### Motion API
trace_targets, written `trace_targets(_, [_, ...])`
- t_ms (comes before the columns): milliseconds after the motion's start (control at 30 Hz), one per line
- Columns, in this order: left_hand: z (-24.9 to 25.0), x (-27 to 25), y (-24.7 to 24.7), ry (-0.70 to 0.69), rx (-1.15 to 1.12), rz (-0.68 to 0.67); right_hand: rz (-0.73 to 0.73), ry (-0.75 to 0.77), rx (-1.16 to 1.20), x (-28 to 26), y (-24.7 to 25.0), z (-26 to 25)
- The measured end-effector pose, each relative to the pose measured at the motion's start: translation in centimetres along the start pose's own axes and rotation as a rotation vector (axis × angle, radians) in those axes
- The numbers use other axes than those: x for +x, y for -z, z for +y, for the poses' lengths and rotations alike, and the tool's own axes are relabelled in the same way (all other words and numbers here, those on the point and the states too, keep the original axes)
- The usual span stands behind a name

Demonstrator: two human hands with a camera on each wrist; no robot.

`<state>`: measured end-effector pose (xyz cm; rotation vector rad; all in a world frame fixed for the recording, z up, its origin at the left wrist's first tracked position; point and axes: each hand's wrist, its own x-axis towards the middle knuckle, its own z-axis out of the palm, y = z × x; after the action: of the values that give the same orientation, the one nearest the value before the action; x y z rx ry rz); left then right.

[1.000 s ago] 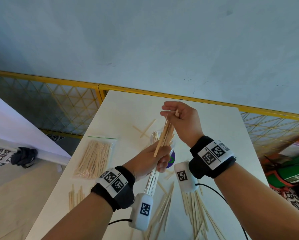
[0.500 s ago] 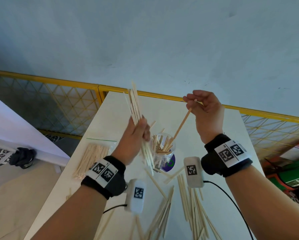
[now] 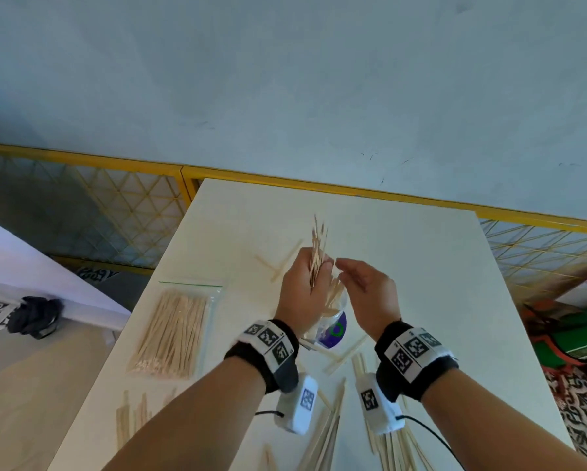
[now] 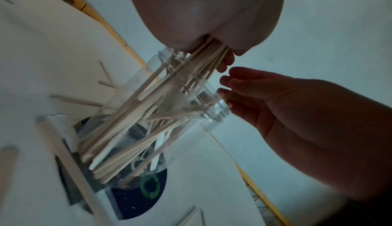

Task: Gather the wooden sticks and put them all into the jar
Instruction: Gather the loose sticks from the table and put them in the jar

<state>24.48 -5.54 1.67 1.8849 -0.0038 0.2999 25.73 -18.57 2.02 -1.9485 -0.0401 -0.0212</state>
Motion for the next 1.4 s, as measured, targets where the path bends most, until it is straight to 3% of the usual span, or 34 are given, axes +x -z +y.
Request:
trace_targets(133, [0.4, 0.2, 0.0, 0.016, -0.088, 0.022, -0.019, -0.064, 0.019, 0.1, 0.0, -0.2])
trace_targets(333, [0.7, 0.2, 0.6, -0.094, -0.007, 0.077, -0.090, 0.015, -0.096, 0.2, 0.4, -1.8])
trace_targets(500, [0.0, 0.0, 1.9, -0.058, 0.225, -0.086, -0.036, -0.041, -0.128, -2.5, 3.0, -1.1])
trace_targets(600, [0.4, -1.1, 3.1, -0.091, 0.288, -0.077, -0.035, -0.160, -0.270, -5.8, 5.2, 1.3])
trace_targets(700, [0.4, -4.5, 3.6, -0.231, 0.325, 0.111, -0.164, -0.434, -0.600, -10.0, 7.1, 4.2])
trace_targets(733, [0.2, -6.3, 3.4, -0.217, 0.331, 0.140, -0.199, -0.535, -0.701, -11.5, 7.5, 4.9])
trace_targets(800, [-0.6, -10.5, 2.4, -0.016, 0.388, 0.046, -0.208, -0.682, -0.809, -14.3, 7.6, 6.2])
trace_targets(867, [-1.5, -14.5, 1.2, 0.268, 0.586, -0.196, -0.195, -0.742, -0.823, -16.4, 7.0, 7.2])
trace_targets(933, [-1.9, -17.5, -0.2, 0.432, 0.811, -0.436, -0.195, -0.719, -0.880, -17.7, 6.1, 7.8])
trace_targets(1000, [-1.7, -19.3, -1.8, 0.447, 0.878, -0.522, -0.179, -0.653, -0.923, -18.2, 5.4, 8.1])
trace_targets(1200, [0.0, -19.5, -3.9, 0.461, 0.902, -0.543, -0.222, -0.487, -0.815, -17.9, 5.2, 8.0])
trace_targets(1400, [0.8, -18.8, -3.4, 0.378, 0.995, -0.639, -0.267, -0.484, -0.852, -17.5, 4.6, 7.7])
